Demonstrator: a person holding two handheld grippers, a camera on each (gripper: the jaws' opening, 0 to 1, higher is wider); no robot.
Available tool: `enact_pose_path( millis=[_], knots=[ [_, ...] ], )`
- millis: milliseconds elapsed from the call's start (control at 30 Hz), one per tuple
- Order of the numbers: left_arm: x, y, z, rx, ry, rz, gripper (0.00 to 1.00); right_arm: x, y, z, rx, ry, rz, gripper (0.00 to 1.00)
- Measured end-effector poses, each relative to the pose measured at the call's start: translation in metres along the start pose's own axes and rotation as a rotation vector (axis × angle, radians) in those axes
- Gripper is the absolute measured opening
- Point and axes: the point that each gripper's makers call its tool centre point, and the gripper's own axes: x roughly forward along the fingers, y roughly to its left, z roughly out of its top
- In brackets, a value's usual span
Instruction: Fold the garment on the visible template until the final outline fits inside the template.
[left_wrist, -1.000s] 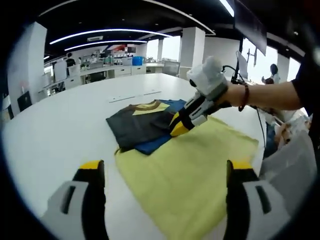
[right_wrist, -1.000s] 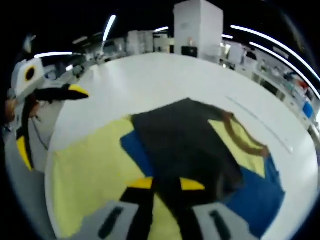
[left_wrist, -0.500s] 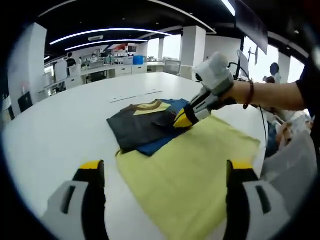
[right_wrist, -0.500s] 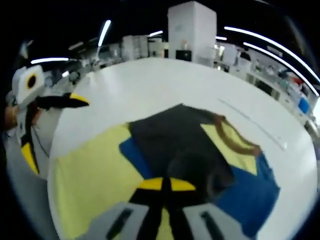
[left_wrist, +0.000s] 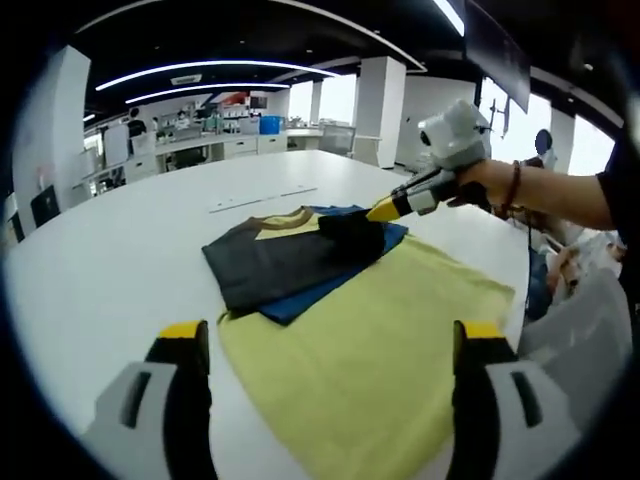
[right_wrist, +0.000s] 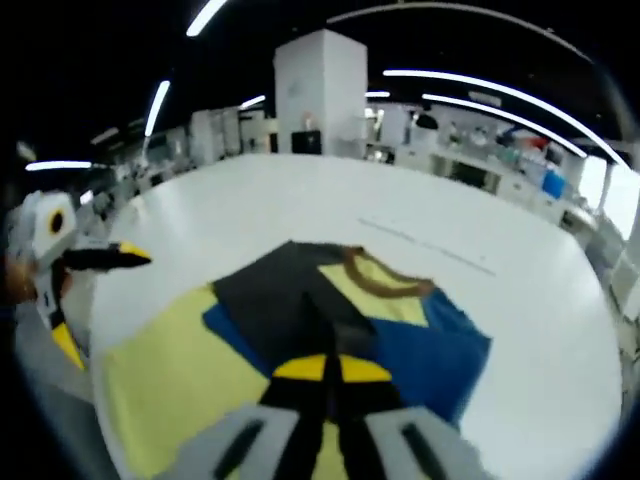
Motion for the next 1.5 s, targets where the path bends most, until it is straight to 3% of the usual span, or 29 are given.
enact_pose_path(
  millis=[33, 200, 300, 400, 633, 833, 1067, 1200, 1333, 1500],
  knots=[
    [0.0, -0.001, 0.0, 0.0, 0.001, 0.0, 0.99, 0.0, -0.014, -0.001, 0.031, -0.008, -0.024, 0.0],
    [0.001, -0.004, 0.002, 0.005, 0.0, -0.006, 0.99, -0.018, -0.032, -0.015, 0.102, -0.029, -0.122, 0.0],
    [0.002, -0.005, 0.002, 0.009, 0.002, -0.011, 0.99, -0.022, -0.039, -0.033, 0.169, 0.003, -0.152, 0.0],
    [0.003, -0.006, 0.003, 0.011, 0.001, -0.014, 0.99, -0.023, -0.031, -0.048, 0.248, 0.038, -0.141, 0.0],
    [0.004, -0.007, 0.004, 0.017, 0.006, -0.015, 0.99, -0.024, -0.03, -0.067, 0.332, 0.083, -0.172, 0.0],
    [0.003, -0.006, 0.001, 0.02, 0.016, -0.016, 0.99, -0.03, -0.031, -0.071, 0.324, 0.105, -0.195, 0.02],
    [0.002, -0.007, -0.004, 0.026, 0.027, -0.035, 0.99, -0.036, -0.018, -0.061, 0.242, 0.068, -0.114, 0.39],
    [0.001, -0.009, -0.007, 0.03, 0.032, -0.054, 0.99, -0.04, -0.007, -0.055, 0.211, 0.044, -0.031, 0.69],
    [-0.002, -0.013, -0.011, 0.051, 0.038, -0.074, 0.99, -0.045, 0.001, -0.049, 0.148, 0.044, 0.03, 0.81],
    [-0.008, -0.023, -0.019, 0.055, 0.066, -0.144, 0.99, -0.052, 0.013, -0.046, 0.08, 0.057, 0.092, 0.92]
  ],
)
